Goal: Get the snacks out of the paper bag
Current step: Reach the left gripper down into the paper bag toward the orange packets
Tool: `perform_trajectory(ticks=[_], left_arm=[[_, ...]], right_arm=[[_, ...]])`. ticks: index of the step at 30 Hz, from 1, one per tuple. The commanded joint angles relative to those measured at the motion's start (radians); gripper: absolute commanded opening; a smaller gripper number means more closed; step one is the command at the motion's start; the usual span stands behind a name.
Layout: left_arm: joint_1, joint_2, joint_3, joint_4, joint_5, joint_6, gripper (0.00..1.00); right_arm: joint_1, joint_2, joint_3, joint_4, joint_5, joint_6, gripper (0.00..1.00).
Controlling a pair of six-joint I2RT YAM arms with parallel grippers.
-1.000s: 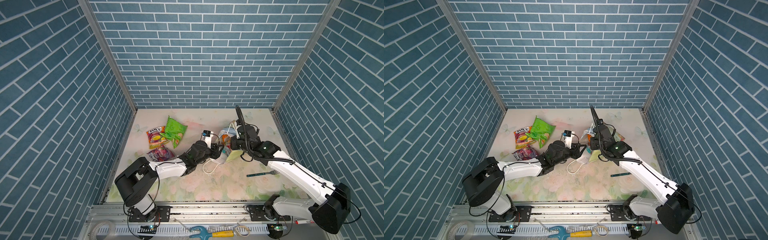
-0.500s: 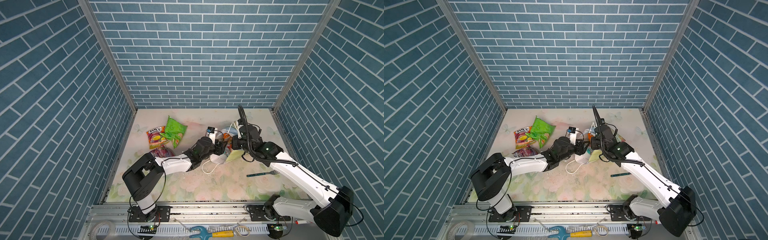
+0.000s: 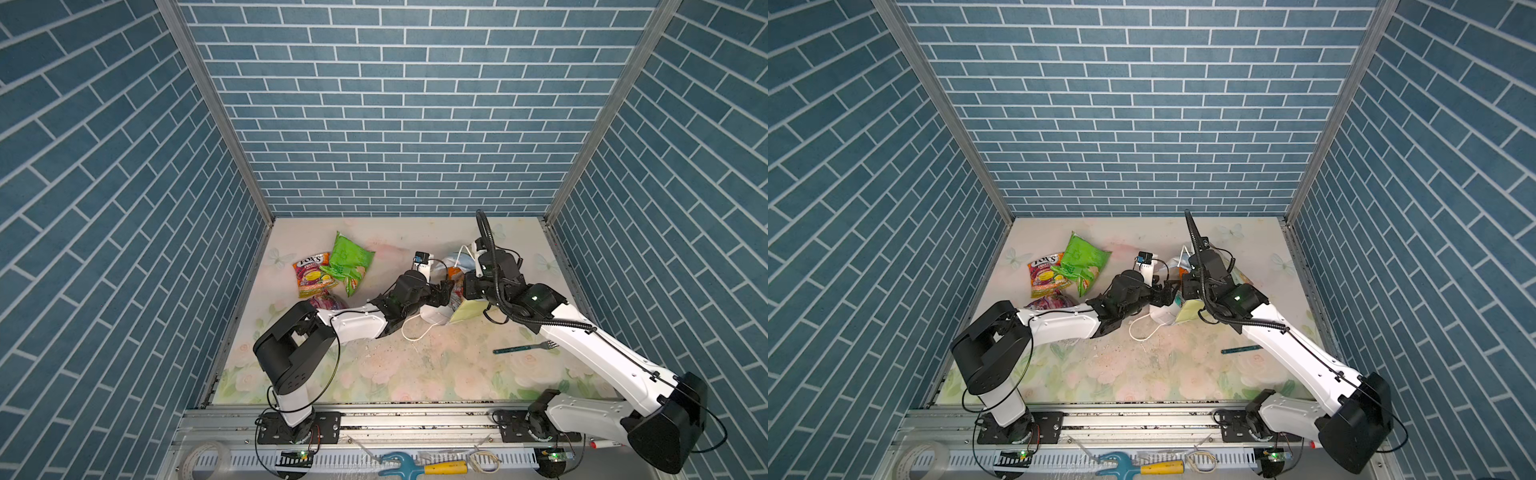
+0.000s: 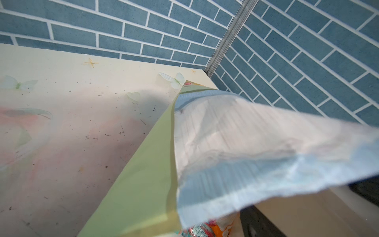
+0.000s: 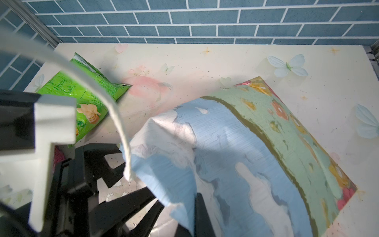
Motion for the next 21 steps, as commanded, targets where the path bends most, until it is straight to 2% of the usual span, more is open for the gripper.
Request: perform_trajectory(ticks=[1,8,14,21], left_arm=[[0.025,0.03,0.041,0.013,0.0,0.012,0.85],[0.028,0.076,0.07,0.041,0.029,0.016,0.85],[0.029,0.118,0.062,0.139,0.087,0.068,0.83],[0.029,0.136,-0.005,0.314,0.13,0.101,0.69]], right_arm=[[-0.001,-0.025,0.015,0.0,-0.01,0.032,0.0],[-0.001,-0.013,0.023,0.011,-0.018,0.03,0.0],[-0.001,0.003,0.045,-0.004,-0.026,0.035,0.0],[-0.001,0.017,0.073,-0.034,-0.021,0.048,0.0]])
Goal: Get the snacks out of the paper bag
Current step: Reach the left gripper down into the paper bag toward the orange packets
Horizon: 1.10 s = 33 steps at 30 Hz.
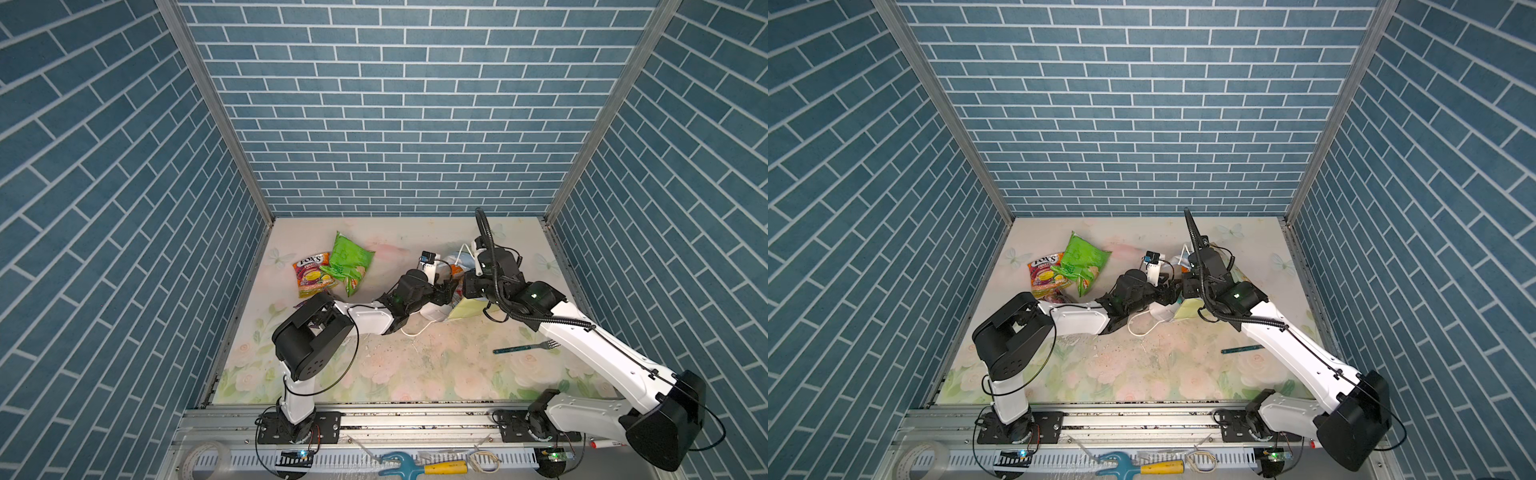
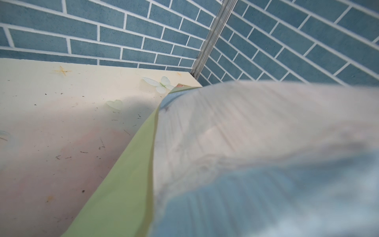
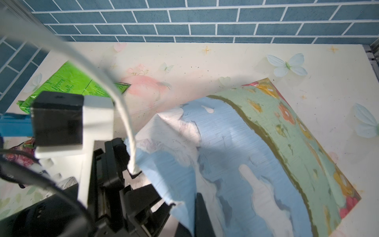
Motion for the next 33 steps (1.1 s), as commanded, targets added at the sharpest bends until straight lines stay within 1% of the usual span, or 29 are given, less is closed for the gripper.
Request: perform_trajectory(ticks=[1,2,4,10,14,19,22,26,31,33], left_arm=[[0.011,0.016,-0.024,0.138,0.041,0.042,0.67],[0.011,0.019,-0.026,0.153,0.052,0.049,0.64],[0.012,0.028,-0.024,0.165,0.069,0.057,0.63],[0.012,0.064,-0.004,0.165,0.087,0.098,0.63],[0.012,0.077,0.007,0.149,0.091,0.162,0.63],[0.013,0.088,0.028,0.115,0.063,0.214,0.71],[0.014,0.108,0.05,0.11,0.065,0.221,0.76],[0.018,0.131,0.07,0.125,0.088,0.224,0.77],[0.017,0.111,0.012,0.206,0.089,0.252,0.77],[0.018,0.094,-0.028,0.255,0.082,0.253,0.73]], right_arm=[[0.002,0.0,0.047,-0.007,-0.019,0.048,0.0],[0.003,0.003,0.049,-0.009,-0.022,0.049,0.0],[0.004,0.007,0.053,-0.007,-0.026,0.048,0.0],[0.002,0.015,0.066,-0.014,-0.036,0.039,0.0],[0.001,0.016,0.072,-0.015,-0.056,0.037,0.0],[0.001,0.025,0.082,-0.021,-0.069,0.034,0.0],[-0.001,0.027,0.086,-0.024,-0.077,0.03,0.0],[-0.002,0.025,0.098,-0.029,-0.098,0.03,0.0],[-0.005,0.034,0.124,-0.052,-0.104,0.039,0.0],[-0.005,0.044,0.132,-0.064,-0.103,0.04,0.0]])
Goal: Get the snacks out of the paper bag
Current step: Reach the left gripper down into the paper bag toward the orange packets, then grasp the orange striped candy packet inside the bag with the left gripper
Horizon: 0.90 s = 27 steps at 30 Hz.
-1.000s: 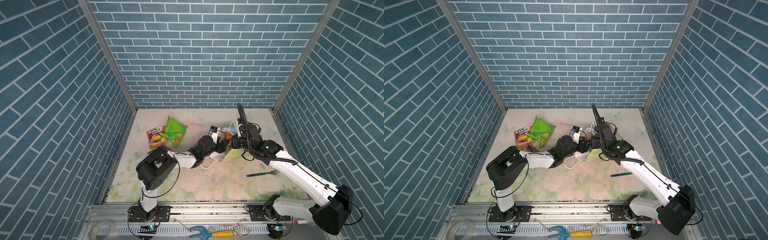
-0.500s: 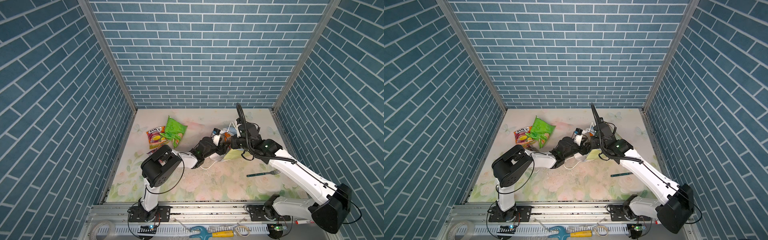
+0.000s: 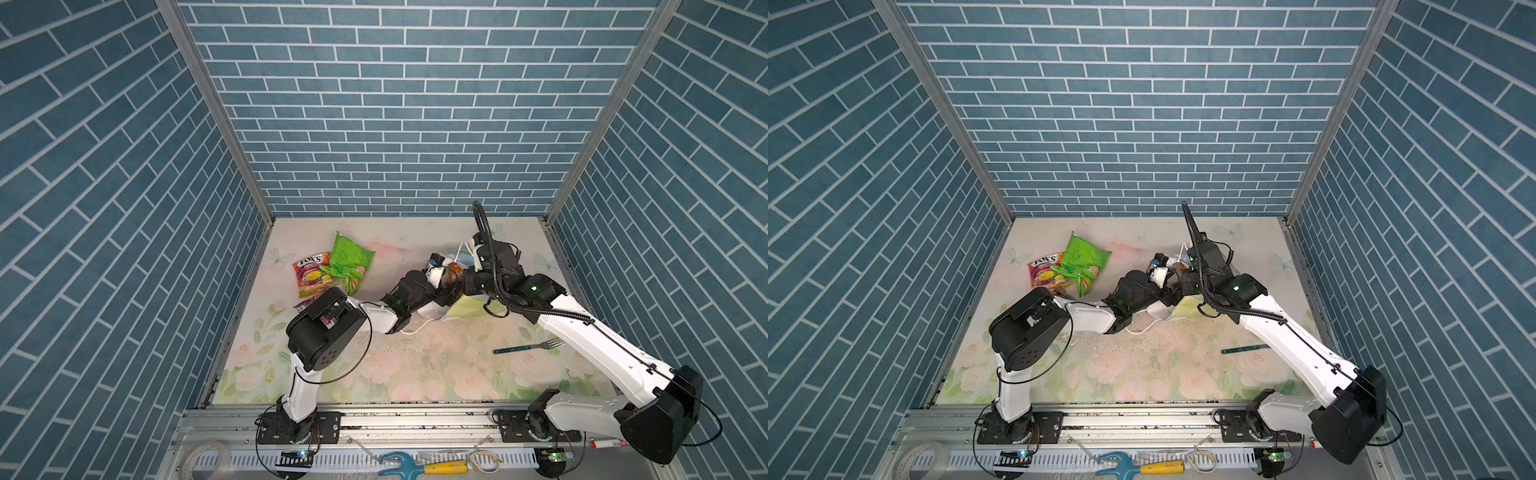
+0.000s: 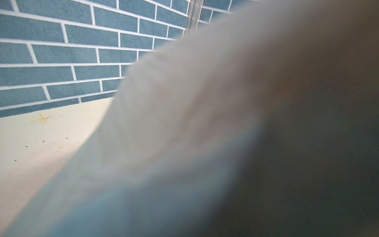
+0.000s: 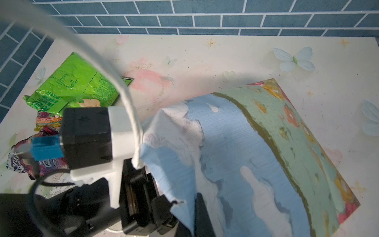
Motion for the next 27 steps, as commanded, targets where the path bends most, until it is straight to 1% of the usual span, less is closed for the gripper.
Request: perform_trajectory(ticks=[1,3,6,9,14,18,22,27], left_arm=[[0.007,-0.017,-0.064,0.094,0.003,0.031,0.72],[0.007,-0.025,-0.098,0.148,0.013,0.034,0.68],[0.005,-0.026,-0.124,0.184,0.025,0.032,0.67],[0.0,-0.023,-0.123,0.175,0.057,0.048,0.63],[-0.033,-0.026,-0.107,0.094,0.052,0.127,0.62],[-0.038,-0.019,-0.1,0.086,0.051,0.136,0.63],[-0.036,0.001,-0.054,0.029,0.054,0.132,0.69],[-0.03,0.033,0.03,-0.061,0.084,0.141,0.82]], right_arm=[[0.006,0.007,0.053,0.011,-0.051,0.041,0.0],[0.007,0.011,0.056,0.008,-0.052,0.043,0.0],[0.005,0.013,0.059,0.006,-0.054,0.046,0.0],[0.004,0.013,0.059,0.004,-0.053,0.045,0.0],[0.003,0.024,0.077,-0.008,-0.053,0.039,0.0],[0.003,0.036,0.088,-0.011,-0.058,0.037,0.0],[0.003,0.044,0.096,-0.01,-0.068,0.033,0.0],[0.002,0.043,0.098,-0.012,-0.067,0.013,0.0]])
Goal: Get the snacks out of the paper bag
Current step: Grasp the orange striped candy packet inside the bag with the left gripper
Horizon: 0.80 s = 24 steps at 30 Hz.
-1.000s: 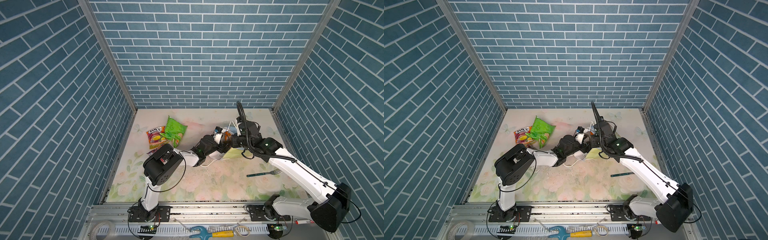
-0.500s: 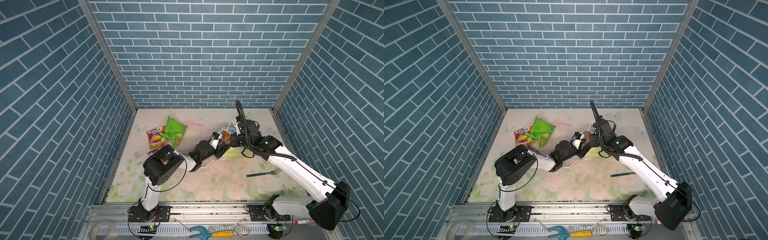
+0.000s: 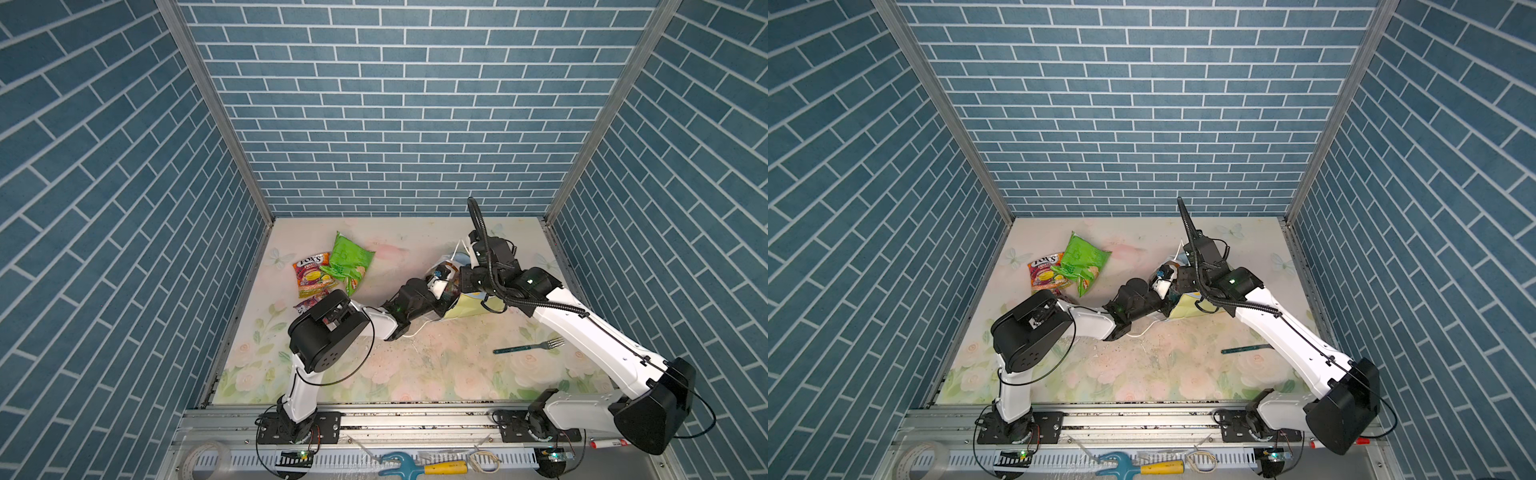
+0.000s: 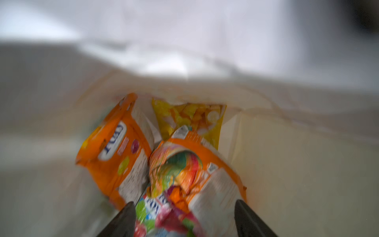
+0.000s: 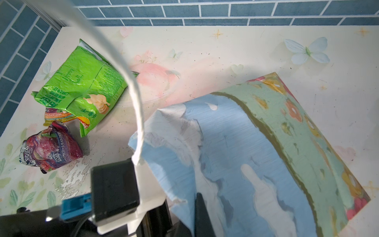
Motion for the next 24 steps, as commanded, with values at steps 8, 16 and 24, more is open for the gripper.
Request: perform_trajectory(ticks=[8,16,24], left_arm=[[0.019,0.059,0.158,-0.18,0.051,0.01,0.98],[0.021,0.052,0.128,-0.176,0.039,0.057,1.0],[0.021,0.037,0.059,-0.157,0.043,0.032,0.97]], right_arm=[[0.003,-0.039,0.003,0.055,-0.03,-0.01,0.0],[0.001,-0.064,-0.003,0.044,0.001,-0.019,0.0],[-0.002,-0.046,0.021,0.024,0.043,-0.058,0.0]])
